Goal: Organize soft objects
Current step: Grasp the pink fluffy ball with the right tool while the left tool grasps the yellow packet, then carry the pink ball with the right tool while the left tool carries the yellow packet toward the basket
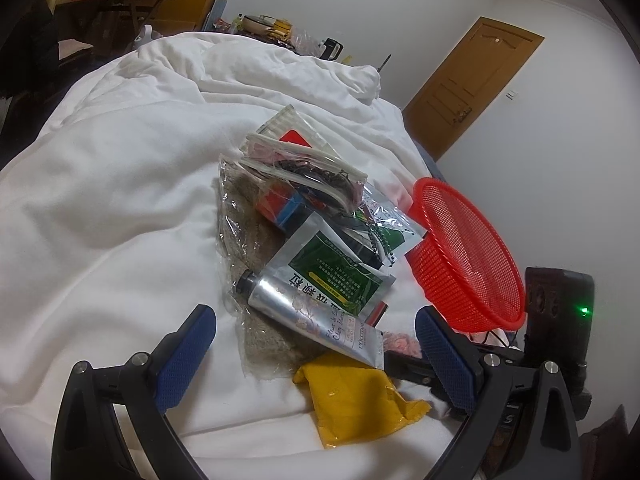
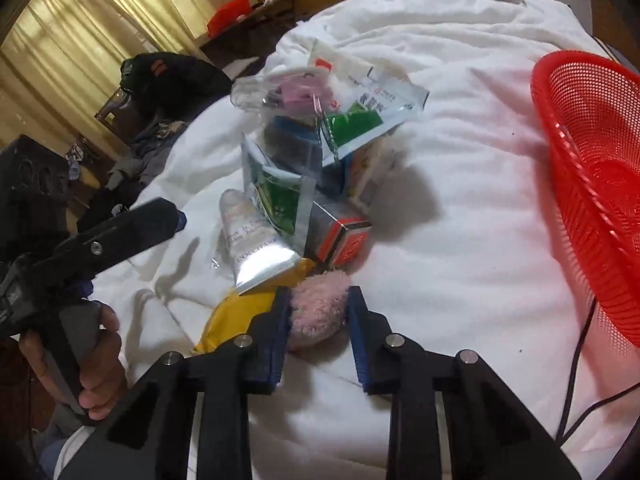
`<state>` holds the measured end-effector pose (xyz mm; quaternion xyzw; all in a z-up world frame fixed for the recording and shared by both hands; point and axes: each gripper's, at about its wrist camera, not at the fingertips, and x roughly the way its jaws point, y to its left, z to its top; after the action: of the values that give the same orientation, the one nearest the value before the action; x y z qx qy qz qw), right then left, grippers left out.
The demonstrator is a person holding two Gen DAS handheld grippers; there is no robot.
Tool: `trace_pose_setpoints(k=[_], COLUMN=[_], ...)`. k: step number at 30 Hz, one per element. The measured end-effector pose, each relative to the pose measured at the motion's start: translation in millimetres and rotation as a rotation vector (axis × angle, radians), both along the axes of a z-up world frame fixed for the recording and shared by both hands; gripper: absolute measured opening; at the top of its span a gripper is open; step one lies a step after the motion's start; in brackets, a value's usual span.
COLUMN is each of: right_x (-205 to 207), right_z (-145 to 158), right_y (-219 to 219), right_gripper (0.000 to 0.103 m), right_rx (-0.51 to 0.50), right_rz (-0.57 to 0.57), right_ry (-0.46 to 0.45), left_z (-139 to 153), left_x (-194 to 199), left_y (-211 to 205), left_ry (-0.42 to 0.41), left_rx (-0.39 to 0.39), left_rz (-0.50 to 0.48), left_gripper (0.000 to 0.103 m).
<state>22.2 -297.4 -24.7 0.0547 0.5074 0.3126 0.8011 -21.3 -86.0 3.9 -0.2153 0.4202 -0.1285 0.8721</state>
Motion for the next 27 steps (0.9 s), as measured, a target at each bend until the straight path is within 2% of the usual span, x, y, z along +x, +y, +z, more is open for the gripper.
trace_pose_setpoints(k=[10,15,18,20,23,25,27], right_x=[-7.9,-4.9,-3.8,-2.7,-4.2,-4.5,-4.2], right_z=[48.6,48.0,46.4,46.7,45.4,45.3,45.4], right_y=[-43.9,-47.0,-46.5,-47.1,-47.6,-46.9,-46.8], right_gripper=[0.022,0.022,0.022,0.022,0.022,0.022,0.022], right_rx=[0.132,0.131,0.131,0.130,0.130,0.128,0.124], right_rz=[-0.157,-0.184,-0.177,-0.176,-0.174,-0.172,-0.174], right_ry=[-0.161,-0.165,-0.158,-0.159,-0.162,-0.168,-0.173], left_z=[4.0,5.2,4.1,0.5,-11.9,-18.5,-24.2], left_x=[-2.3,-4.5,-5.7,-5.2,-4.4,-3.8,-1.6], left_y=[-10.1,-26.7,-39.6,-48.9,-59.0,-61.1,-62.9], left_ry=[-0.017,-0.016,-0.002,0.040,0.168,0.223,0.257], left_rx=[0.012,0.027,0.037,0.070,0.098,0.075,0.065], left_rz=[-0.048,-0.139,-0.210,-0.247,-0.307,-0.328,-0.337], left_gripper=[0.101,0.100,0.096,0.089,0.087,0.087,0.082])
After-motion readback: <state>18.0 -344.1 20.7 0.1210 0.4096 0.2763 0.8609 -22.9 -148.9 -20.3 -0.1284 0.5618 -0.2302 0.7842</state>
